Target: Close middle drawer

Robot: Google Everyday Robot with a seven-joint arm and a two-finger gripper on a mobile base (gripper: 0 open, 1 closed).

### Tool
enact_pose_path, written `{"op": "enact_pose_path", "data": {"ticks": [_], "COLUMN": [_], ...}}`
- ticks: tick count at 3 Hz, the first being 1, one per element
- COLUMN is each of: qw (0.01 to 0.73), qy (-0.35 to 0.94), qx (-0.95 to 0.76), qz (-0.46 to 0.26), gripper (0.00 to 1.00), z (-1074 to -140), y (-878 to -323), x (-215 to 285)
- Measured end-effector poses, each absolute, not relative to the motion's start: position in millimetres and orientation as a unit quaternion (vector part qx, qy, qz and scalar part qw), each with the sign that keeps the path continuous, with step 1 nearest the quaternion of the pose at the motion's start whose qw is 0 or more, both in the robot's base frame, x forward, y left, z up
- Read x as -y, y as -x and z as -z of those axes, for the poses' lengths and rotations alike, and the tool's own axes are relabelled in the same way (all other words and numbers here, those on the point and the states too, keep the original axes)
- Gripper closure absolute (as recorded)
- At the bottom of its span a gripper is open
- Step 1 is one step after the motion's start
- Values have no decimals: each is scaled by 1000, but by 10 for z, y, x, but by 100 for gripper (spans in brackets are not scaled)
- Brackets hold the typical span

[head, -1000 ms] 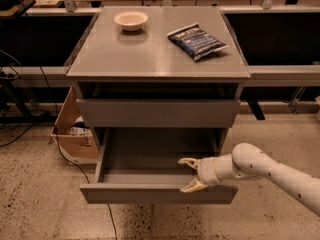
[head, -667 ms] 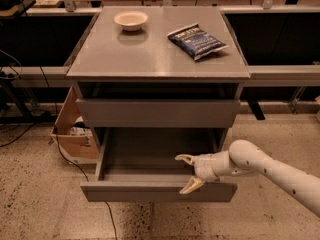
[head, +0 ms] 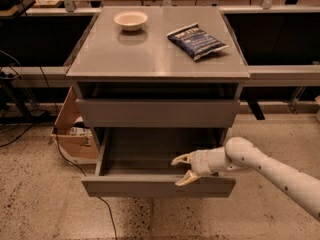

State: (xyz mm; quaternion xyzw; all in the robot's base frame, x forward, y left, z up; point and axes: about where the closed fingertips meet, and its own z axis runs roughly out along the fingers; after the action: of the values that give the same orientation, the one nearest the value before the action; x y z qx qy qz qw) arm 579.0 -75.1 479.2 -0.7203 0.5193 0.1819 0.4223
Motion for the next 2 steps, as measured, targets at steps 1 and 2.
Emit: {"op": "enact_pose_path", "data": {"ticks": [1, 2], "qw": [434, 446], "qy": [722, 721], "qx": [-509, -503], "qz": [-175, -170], "gripper": [85, 100], "z": [-4828, -4862], "y": [-5850, -5886], "x": [735, 743]}}
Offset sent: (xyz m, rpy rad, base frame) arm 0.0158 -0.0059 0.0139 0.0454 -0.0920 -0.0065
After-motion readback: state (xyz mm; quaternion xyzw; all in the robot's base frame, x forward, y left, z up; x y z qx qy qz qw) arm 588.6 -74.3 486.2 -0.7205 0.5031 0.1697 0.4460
